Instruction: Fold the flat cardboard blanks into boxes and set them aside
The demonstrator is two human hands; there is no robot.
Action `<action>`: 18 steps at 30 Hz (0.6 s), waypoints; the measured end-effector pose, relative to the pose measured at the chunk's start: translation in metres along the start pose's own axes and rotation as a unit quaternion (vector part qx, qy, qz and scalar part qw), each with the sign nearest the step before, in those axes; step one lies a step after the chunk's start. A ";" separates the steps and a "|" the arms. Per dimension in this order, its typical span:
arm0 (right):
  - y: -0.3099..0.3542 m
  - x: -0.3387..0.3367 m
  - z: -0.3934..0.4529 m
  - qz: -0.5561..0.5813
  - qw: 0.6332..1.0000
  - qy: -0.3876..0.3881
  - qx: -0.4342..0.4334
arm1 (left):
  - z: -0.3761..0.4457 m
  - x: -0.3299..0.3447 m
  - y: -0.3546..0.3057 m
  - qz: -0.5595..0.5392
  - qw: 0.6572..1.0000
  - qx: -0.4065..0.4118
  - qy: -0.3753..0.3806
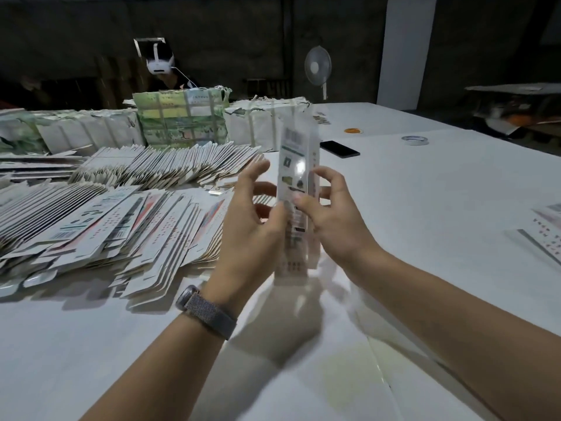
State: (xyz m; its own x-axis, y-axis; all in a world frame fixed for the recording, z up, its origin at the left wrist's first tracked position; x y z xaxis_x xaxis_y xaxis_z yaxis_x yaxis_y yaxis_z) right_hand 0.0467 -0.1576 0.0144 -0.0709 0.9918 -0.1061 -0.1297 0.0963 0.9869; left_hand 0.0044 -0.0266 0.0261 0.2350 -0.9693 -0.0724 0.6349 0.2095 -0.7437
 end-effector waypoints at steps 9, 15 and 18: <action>-0.019 -0.008 -0.008 0.039 0.998 0.040 0.034 | -0.010 0.016 0.023 -0.191 0.951 -0.222 0.101; -0.025 -0.024 -0.005 0.092 0.995 0.000 0.037 | -0.008 0.014 0.030 -0.235 0.936 -0.245 0.091; -0.027 -0.023 -0.005 0.105 0.994 0.009 0.043 | -0.010 0.013 0.032 -0.251 0.924 -0.272 0.098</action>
State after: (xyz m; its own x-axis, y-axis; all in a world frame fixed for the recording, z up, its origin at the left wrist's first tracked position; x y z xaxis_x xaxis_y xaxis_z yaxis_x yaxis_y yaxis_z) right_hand 0.0473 -0.1836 -0.0102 -0.1049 0.9893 0.1012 -0.0260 -0.1045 0.9942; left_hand 0.0203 -0.0339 -0.0055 -0.1602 -0.9427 0.2927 0.1522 -0.3165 -0.9363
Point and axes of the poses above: each hand's wrist, its own z-axis towards the middle knuckle, its own x-axis out of the palm, y = z × x, the point moved 3 cm from there along z, towards the middle knuckle, and after that the axes turned 11 degrees about x, right-handed, at the moved point
